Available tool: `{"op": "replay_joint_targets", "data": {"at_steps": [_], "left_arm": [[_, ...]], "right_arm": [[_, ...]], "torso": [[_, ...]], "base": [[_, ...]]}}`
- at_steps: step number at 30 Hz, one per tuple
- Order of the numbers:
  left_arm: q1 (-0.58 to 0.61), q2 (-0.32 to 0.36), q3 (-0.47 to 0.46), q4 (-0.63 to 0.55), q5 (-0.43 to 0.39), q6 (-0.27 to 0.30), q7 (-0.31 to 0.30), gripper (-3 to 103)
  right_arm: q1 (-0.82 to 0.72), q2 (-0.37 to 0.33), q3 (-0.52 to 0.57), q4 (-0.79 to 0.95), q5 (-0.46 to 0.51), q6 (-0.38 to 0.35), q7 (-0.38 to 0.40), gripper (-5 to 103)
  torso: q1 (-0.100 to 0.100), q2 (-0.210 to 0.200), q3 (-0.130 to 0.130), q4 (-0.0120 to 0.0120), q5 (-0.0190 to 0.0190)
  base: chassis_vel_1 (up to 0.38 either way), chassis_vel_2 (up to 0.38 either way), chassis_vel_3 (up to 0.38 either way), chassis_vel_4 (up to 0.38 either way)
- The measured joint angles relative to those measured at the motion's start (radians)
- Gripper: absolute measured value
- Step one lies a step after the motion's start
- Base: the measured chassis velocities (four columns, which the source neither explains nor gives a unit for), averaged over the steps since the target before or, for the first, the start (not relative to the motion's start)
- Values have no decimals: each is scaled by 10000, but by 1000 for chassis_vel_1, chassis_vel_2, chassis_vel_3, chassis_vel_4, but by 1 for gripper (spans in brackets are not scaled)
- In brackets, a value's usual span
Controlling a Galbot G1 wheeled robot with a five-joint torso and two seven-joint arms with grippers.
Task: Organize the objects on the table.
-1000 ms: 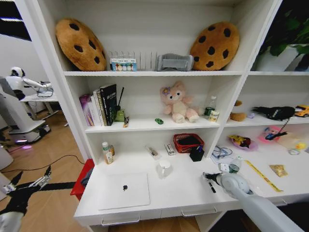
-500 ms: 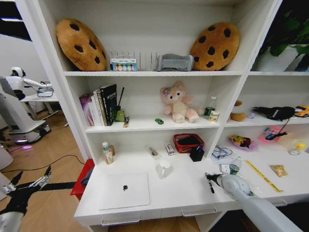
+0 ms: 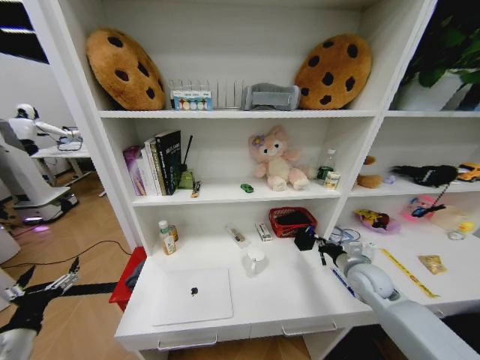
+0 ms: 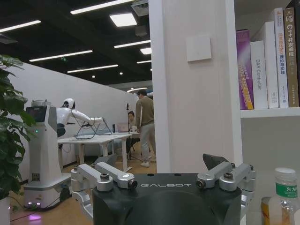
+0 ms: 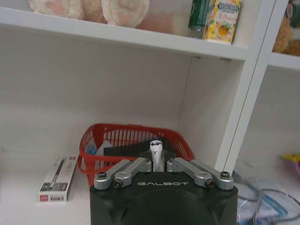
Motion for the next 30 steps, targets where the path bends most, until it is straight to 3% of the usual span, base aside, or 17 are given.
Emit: {"op": "replay_joint_targets", "data": {"at_steps": [9,22,30], "left_arm": [[-1,0,0,0,0,0,0,100],[-1,0,0,0,0,0,0,100],[0,0,0,0,0,0,0,100]], "right_arm": [[1669,444,-881,-1865,-393,1414,-358,9],[4311,1085,-2307,-4540,-145,2589,-825,9],[4901,1398,-2877,-5507,-394,2925,-982,9]], "torso": [[0,0,0,0,-1],[0,-2,0,1,-6],[-1,-2,1,1,-2]], "base": [[0,0,0,0],[0,0,0,0],[0,0,0,0]]}}
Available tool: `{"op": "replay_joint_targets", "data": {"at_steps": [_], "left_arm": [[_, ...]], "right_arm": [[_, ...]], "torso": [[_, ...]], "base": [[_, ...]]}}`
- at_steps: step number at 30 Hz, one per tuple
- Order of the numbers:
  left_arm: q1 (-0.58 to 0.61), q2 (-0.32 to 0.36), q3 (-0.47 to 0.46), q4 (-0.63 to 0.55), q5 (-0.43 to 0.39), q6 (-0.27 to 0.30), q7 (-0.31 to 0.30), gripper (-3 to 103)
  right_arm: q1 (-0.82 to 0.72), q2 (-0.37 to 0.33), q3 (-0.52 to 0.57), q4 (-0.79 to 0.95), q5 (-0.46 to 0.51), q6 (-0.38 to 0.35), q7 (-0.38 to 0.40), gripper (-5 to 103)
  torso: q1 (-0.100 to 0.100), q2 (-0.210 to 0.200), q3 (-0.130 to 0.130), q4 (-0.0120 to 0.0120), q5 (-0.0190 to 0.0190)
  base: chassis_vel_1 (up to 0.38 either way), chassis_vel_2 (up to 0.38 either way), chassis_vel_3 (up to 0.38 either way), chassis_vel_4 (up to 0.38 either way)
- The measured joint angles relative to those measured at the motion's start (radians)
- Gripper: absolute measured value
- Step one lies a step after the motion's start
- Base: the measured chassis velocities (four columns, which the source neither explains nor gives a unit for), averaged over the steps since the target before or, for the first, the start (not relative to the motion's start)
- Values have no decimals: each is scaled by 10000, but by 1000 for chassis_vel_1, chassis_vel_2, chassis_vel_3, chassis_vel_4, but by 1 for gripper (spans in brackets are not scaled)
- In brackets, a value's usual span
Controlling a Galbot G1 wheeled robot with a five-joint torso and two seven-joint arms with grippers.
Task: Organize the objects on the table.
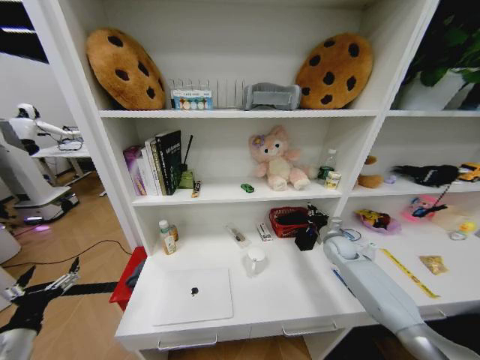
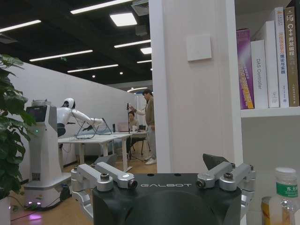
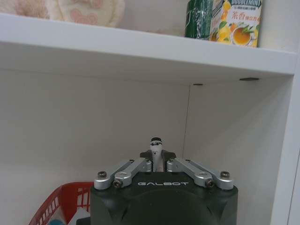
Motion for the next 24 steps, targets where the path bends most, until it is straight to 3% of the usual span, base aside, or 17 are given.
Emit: {"op": "replay_joint_targets", "data": {"at_steps": [12,20,23,24], "left_arm": [[0,0,0,0,0,0,0,100],[0,0,0,0,0,0,0,100],[0,0,0,0,0,0,1,100],[0,0,0,0,0,0,1,100]], "right_arm": [[118,215,-270,-621,-404,119,-80,7],[-157,194,-190,-232,-428,-49,-114,32],[-430,35,19,317,-342,-230,-1,47],[-430,35,19,317,-342,-230,-1,47]], "torso": [[0,1,-1,0,-1],[0,2,-1,-1,-1],[0,2,-1,0,-2],[0,2,-1,0,-2]], "base": [[0,0,0,0],[0,0,0,0],[0,0,0,0],[0,0,0,0]]}}
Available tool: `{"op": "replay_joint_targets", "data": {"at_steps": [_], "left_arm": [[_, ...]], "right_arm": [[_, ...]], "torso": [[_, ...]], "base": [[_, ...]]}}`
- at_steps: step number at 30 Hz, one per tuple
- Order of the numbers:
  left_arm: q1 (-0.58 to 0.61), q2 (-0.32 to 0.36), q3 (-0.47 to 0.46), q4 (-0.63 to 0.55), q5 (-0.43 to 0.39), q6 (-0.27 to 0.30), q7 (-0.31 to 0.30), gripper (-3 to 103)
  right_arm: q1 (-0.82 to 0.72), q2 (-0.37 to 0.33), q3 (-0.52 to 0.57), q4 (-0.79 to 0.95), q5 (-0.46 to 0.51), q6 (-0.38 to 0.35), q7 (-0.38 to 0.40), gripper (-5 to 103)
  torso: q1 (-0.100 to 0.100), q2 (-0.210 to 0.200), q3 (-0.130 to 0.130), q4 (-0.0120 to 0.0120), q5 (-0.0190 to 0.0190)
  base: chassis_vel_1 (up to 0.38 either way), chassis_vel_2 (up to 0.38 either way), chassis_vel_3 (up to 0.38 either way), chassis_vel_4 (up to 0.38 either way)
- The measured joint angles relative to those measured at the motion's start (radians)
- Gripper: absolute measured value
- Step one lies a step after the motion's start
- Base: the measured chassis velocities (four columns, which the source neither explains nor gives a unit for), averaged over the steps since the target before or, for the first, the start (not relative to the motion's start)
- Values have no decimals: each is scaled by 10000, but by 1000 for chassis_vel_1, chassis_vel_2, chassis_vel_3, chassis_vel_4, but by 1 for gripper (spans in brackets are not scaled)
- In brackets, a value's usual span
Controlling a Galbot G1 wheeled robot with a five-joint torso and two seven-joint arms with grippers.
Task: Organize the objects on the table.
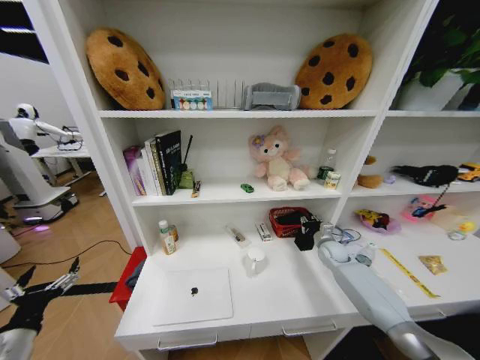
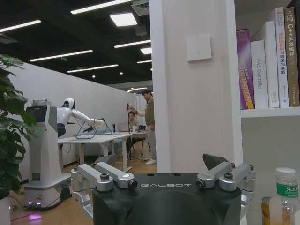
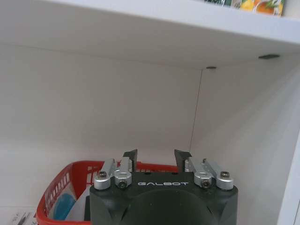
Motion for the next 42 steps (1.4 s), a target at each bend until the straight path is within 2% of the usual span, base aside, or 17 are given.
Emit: {"op": "replay_joint_targets", "data": {"at_steps": [4,6,8,9,11,12,14,15,18,22,25,29,30,31,35,37,42], "left_arm": [[0,0,0,0,0,0,-2,100],[1,0,0,0,0,0,-1,100],[0,0,0,0,0,0,0,100],[0,0,0,0,0,0,0,100],[0,0,0,0,0,0,2,100],[0,0,0,0,0,0,2,100],[0,0,0,0,0,0,-3,100],[0,0,0,0,0,0,-3,100],[0,0,0,0,0,0,0,100],[0,0,0,0,0,0,3,100],[0,0,0,0,0,0,-1,100],[0,0,0,0,0,0,1,100],[0,0,0,0,0,0,1,100],[0,0,0,0,0,0,1,100],[0,0,0,0,0,0,1,100],[0,0,0,0,0,0,0,100],[0,0,0,0,0,0,0,100]], "right_arm": [[-1090,-427,544,1458,281,-388,197,70],[-1272,-493,605,1644,291,-424,207,70],[-2212,-809,1004,2758,327,-603,327,80],[-2212,-809,1004,2758,327,-603,327,80],[-3041,-1024,1531,3778,354,-719,425,91],[-3041,-1024,1531,3778,354,-719,425,91],[-3927,-1052,2338,4578,193,-766,428,99],[-3927,-1052,2338,4578,193,-766,428,99],[-5333,-1003,3212,5203,41,-786,319,100],[-6038,-993,3594,5357,-111,-656,201,100],[-7398,-965,4396,5522,-488,-12,-128,100],[-8201,-976,4825,5400,-512,281,-240,100],[-8255,-998,4858,5196,-428,151,-162,100],[-8097,-1043,4772,4670,109,-300,29,100],[-7752,-1068,4540,4080,682,-699,122,100],[-7334,-1102,4227,3558,1447,-1212,215,100],[-6956,-1128,3845,3190,1831,-1551,335,100]], "torso": [[-1,0,-1,1,-2],[0,0,-1,0,1],[0,0,-1,-4,5],[0,0,-1,-4,5],[-1,0,-1,-3,0],[-1,0,-1,-3,0],[-1,1,-1,2,-2],[-1,1,-1,2,-2],[0,0,0,0,7],[-1,1,-2,-5,2],[-1,1,-2,-4,7],[-1,1,-2,-4,1],[-1,2,-2,-4,4],[-1,1,-1,-2,1],[0,0,0,-3,6],[1,0,0,0,-1],[1,-1,0,-1,1]], "base": [[0,0,0,0],[0,0,0,0],[0,0,0,0],[0,0,0,0],[0,0,0,0],[0,0,0,0],[0,0,0,0],[0,0,0,0],[0,0,0,0],[0,0,0,0],[0,0,0,0],[0,0,0,0],[0,0,0,0],[0,0,0,0],[0,0,0,0],[0,0,0,0],[0,0,0,0]]}}
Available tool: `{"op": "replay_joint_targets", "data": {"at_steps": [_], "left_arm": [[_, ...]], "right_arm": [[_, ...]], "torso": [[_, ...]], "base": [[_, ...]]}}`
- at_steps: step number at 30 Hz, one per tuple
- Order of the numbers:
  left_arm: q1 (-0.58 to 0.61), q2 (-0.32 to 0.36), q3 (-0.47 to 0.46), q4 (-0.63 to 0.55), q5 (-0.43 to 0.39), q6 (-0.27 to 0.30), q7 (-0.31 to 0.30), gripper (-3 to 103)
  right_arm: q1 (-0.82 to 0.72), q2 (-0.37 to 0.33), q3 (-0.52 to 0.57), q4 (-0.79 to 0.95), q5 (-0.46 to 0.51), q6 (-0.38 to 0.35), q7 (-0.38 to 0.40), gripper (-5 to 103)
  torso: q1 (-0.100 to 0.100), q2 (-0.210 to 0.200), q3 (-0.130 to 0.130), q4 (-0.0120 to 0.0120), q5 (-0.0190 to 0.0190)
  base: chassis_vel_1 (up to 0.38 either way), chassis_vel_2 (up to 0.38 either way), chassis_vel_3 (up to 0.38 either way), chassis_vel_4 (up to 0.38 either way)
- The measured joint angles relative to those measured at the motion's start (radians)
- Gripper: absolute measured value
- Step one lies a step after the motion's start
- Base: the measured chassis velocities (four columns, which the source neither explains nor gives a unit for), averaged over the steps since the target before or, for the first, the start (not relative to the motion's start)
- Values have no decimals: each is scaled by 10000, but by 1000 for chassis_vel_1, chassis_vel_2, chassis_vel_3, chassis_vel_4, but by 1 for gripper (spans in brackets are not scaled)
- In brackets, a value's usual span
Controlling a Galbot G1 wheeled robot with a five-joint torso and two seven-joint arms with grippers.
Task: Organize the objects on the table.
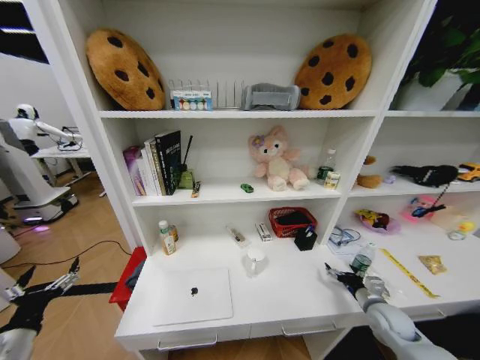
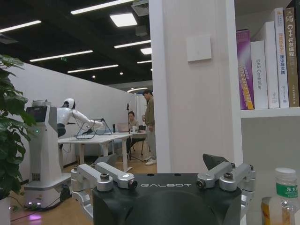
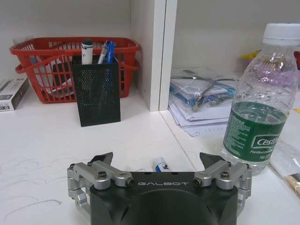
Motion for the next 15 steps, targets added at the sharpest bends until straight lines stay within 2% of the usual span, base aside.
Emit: {"op": "replay_joint_targets", "data": {"at_steps": [7,9,11,12,15], "left_arm": [[0,0,0,0,0,0,0,100],[0,0,0,0,0,0,0,100],[0,0,0,0,0,0,0,100],[0,0,0,0,0,0,0,100],[0,0,0,-1,0,-1,0,100]], "right_arm": [[367,-79,-365,-460,172,-203,67,102],[477,-95,-466,-552,247,-265,89,98],[620,-93,-623,-655,225,-284,99,88],[620,-93,-623,-655,225,-284,99,88],[661,-46,-695,-589,187,-302,164,72]], "torso": [[0,0,0,-1,-1],[0,0,0,0,0],[0,0,0,0,0],[0,0,0,0,0],[0,0,0,0,0]], "base": [[0,0,0,0],[0,0,0,0],[0,0,0,0],[0,0,0,0],[0,0,0,0]]}}
